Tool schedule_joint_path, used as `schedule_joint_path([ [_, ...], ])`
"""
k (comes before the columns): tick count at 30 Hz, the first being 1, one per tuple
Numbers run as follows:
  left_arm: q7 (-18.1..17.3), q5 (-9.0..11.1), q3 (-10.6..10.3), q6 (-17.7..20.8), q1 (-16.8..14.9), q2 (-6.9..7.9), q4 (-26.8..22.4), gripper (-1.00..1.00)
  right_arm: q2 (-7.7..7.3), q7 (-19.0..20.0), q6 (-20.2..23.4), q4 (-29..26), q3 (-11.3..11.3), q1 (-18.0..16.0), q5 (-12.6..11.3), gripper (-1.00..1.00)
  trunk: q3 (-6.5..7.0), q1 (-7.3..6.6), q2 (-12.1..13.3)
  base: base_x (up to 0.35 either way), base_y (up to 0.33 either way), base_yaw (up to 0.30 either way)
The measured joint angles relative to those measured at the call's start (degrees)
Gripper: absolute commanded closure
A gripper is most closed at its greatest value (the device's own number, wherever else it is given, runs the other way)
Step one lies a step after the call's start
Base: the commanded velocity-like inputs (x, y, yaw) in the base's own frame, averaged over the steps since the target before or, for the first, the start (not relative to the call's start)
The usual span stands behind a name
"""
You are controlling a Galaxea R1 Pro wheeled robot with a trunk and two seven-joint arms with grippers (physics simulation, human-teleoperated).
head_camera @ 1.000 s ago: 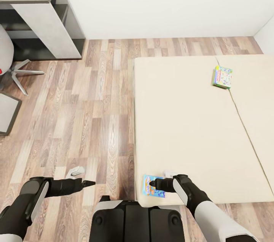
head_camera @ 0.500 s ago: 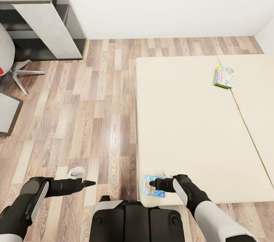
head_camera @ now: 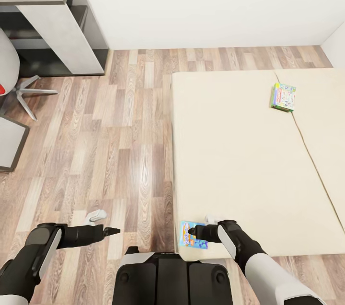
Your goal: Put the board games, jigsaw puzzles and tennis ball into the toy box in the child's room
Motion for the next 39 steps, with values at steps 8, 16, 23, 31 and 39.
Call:
schedule_joint_path([
  [8, 0.0, 0.02, 0.0, 0.0, 0.0, 0.06, 0.0, -1.0, 0.0, 0.0, 0.0, 0.04, -0.01, 0.0, 0.01, -1.0, 0.0, 0.0, 0.0, 0.0, 0.058, 0.0],
  [16, -0.02, 0.02, 0.0, 0.0, 0.0, 0.06, 0.01, -1.0, 0.0, 0.0, 0.0, 0.01, 0.0, 0.0, -0.01, -1.0, 0.0, 0.0, 0.0, 0.0, 0.037, 0.0],
  [23, -0.01, 0.0, 0.0, -0.01, 0.0, 0.08, 0.0, -1.0, 0.0, 0.01, 0.0, 0.03, -0.01, 0.0, -0.01, -1.0, 0.0, 0.0, 0.0, 0.0, 0.035, 0.0],
  [31, -0.01, 0.02, 0.0, -0.01, 0.0, 0.07, 0.0, -1.0, 0.0, 0.0, 0.0, 0.05, -0.01, 0.0, 0.0, -1.0, 0.0, 0.0, 0.0, 0.0, 0.003, 0.0],
  [39, -0.07, 0.02, 0.0, 0.0, 0.0, 0.08, 0.0, -1.0, 0.0, 0.0, 0.0, 0.06, 0.0, 0.0, 0.0, -1.0, 0.0, 0.0, 0.0, 0.0, 0.052, 0.0],
])
